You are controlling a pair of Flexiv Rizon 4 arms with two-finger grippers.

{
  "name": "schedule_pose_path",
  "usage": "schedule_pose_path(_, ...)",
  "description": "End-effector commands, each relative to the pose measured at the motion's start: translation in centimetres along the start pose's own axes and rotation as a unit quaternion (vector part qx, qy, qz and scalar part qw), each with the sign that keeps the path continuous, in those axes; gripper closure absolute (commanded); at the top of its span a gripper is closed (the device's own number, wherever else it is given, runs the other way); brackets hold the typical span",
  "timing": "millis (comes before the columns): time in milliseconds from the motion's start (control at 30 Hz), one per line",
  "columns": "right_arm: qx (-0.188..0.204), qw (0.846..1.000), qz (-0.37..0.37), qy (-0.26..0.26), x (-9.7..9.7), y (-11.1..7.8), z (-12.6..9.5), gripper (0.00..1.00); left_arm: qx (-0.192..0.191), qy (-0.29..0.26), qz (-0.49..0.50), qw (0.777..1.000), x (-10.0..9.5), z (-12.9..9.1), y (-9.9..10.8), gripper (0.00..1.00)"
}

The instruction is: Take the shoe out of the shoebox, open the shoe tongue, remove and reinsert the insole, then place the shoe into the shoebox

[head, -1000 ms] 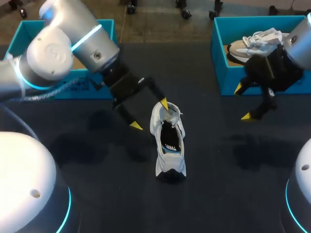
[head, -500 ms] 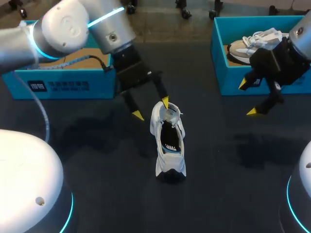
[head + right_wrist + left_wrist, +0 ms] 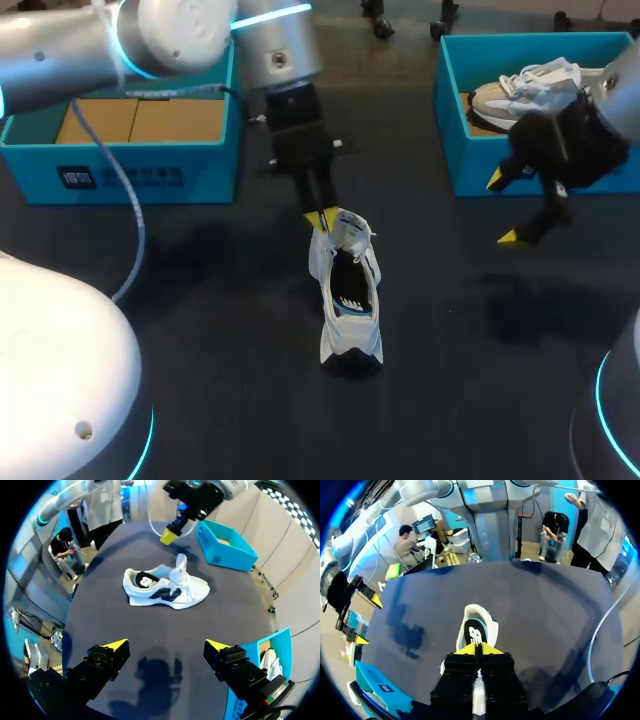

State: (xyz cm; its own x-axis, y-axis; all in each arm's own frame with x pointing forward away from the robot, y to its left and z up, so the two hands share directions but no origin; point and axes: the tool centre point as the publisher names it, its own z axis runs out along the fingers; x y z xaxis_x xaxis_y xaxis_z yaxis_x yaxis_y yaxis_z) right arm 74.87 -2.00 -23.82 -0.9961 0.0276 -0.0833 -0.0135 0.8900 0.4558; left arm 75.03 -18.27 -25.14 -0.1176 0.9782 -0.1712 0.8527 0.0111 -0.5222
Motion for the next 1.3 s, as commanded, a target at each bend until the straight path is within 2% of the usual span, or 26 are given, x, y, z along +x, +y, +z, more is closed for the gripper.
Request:
schedule_pose_path(33, 0.001, 1.0, 0.0, -0.009, 0.6, 0.1, 0.2, 0.0, -0.001, 0.069, 0.0, 0.998, -1.2, 0.8, 0.2, 1.0)
schedule_pose_path(267, 0.001, 1.0, 0.0, -0.009, 0.6, 0.1, 0.2, 0.0, -0.009, 0.092, 0.006, 0.996, -1.7, 1.9, 0.0, 1.0)
schedule_pose_path(600, 0.001, 1.0, 0.0, -0.009, 0.6, 0.1, 0.2, 0.0, -0.018, 0.091, -0.001, 0.996, -1.4, 4.0, 0.4, 1.0)
schedule_pose_path(867, 0.001, 1.0, 0.0, -0.009, 0.6, 0.1, 0.2, 0.0, -0.049, 0.098, 0.008, 0.994, -1.8, 6.0, 0.6, 1.0)
schedule_pose_path(967, 0.001, 1.0, 0.0, -0.009, 0.6, 0.1, 0.2, 0.0, -0.057, 0.101, 0.005, 0.993, -2.1, 7.6, 1.4, 1.0)
schedule_pose_path(1300, 0.001, 1.0, 0.0, -0.009, 0.6, 0.1, 0.2, 0.0, -0.065, 0.114, 0.011, 0.991, -1.1, 10.1, 2.2, 1.0)
